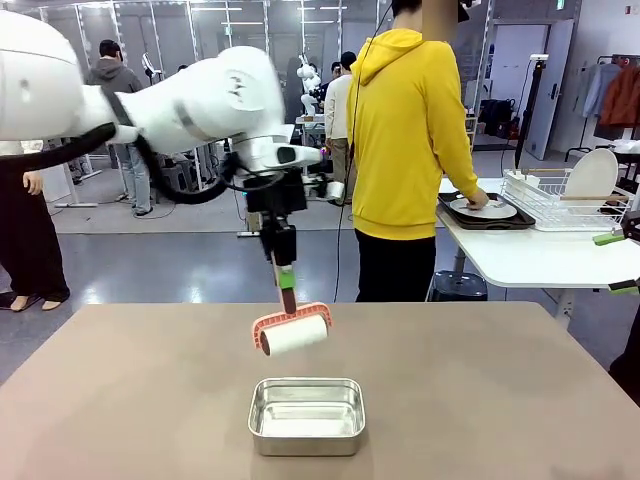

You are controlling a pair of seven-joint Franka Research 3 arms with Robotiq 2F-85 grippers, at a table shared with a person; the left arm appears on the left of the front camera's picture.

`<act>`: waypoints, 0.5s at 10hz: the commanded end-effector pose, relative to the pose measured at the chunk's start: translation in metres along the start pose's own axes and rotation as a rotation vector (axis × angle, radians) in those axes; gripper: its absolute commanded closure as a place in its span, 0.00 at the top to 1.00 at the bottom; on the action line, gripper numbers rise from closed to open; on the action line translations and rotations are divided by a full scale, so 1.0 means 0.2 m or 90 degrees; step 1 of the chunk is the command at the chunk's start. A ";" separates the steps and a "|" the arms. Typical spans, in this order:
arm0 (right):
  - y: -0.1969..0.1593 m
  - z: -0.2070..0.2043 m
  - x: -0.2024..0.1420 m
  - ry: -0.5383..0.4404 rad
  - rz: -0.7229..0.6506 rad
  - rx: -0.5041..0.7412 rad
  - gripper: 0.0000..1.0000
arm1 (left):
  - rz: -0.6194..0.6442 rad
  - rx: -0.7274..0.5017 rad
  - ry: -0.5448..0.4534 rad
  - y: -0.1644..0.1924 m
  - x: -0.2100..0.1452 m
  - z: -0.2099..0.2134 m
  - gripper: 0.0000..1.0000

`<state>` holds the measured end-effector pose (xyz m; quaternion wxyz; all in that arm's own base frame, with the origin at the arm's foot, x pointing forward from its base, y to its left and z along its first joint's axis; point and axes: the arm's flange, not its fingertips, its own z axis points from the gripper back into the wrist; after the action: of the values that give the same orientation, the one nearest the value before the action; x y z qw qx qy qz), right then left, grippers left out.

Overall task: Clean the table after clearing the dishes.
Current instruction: When the right (or left) Handle tray is removed, use the right hand (or left hand) to clean the right (or left) side of the table with the Lint Roller.

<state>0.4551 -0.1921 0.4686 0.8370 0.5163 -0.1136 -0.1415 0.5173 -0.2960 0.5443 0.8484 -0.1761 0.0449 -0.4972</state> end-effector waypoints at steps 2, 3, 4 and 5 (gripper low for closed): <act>0.01 0.00 -0.01 0.005 0.002 0.002 1.00 | 0.210 0.033 -0.176 0.04 -0.61 -0.01 0.00; 0.01 0.00 -0.01 0.005 0.002 0.002 1.00 | 0.258 0.036 -0.212 0.09 -0.76 -0.01 0.00; 0.01 0.00 -0.01 0.005 0.002 0.002 1.00 | 0.339 0.034 -0.223 0.17 -0.92 -0.05 0.00; 0.01 0.00 -0.01 0.005 0.002 0.002 1.00 | 0.361 -0.020 -0.259 0.24 -1.01 -0.12 0.00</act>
<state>0.4551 -0.1921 0.4688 0.8370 0.5164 -0.1136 -0.1412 0.4601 -0.1042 0.5030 0.9433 -0.2356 -0.0562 -0.2269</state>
